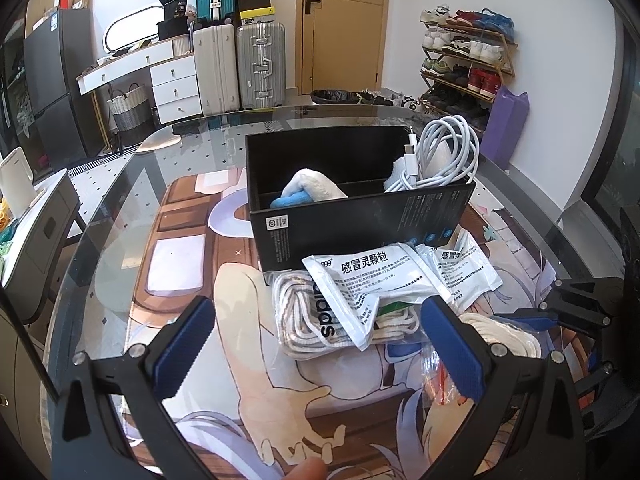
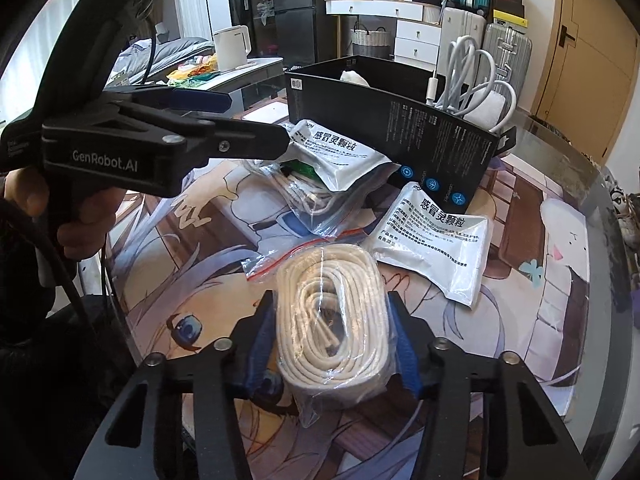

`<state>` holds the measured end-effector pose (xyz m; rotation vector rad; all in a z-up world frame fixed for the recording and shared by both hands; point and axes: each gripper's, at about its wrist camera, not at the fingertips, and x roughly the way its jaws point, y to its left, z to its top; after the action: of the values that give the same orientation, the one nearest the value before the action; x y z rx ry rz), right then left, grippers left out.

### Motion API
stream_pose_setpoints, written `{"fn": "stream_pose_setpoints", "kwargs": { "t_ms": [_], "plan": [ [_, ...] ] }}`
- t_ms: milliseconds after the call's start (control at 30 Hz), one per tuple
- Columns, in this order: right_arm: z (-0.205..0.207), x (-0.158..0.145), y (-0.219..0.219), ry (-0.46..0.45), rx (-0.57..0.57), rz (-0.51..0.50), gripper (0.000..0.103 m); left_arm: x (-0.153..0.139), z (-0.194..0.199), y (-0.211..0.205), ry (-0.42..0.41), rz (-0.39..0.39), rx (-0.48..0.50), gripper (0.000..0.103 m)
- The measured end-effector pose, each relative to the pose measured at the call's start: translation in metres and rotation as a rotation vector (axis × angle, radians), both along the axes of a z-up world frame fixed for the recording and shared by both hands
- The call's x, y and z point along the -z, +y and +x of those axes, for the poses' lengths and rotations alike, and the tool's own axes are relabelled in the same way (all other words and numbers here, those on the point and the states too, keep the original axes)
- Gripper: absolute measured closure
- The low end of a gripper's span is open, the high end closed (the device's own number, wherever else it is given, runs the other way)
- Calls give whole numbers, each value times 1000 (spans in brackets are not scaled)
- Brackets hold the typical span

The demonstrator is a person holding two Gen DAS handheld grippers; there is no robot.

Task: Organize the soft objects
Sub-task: 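Lift the rope bag with the right tool while the left tool grasps the white medicine sachet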

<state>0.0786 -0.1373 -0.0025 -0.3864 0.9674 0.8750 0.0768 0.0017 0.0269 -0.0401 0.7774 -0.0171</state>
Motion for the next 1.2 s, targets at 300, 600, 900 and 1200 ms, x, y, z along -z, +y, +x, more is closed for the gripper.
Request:
{"fn": "stream_pose_setpoints", "kwargs": {
  "t_ms": [300,600,900,1200],
  "plan": [
    [-5,-11,-4,-24,-27,10,59,-2,-1,2,-4,-2,-7,0],
    [-3,-33,-18,-65,-3,63,59,-2,-1,1,-4,1,-9,0],
    [5,-50,-31,-96,69,131,59,-1,-1,3,-1,1,-14,0],
    [17,-56,-40,-106,148,186,59,2,2,9,16,-2,-43,0]
  ]
}}
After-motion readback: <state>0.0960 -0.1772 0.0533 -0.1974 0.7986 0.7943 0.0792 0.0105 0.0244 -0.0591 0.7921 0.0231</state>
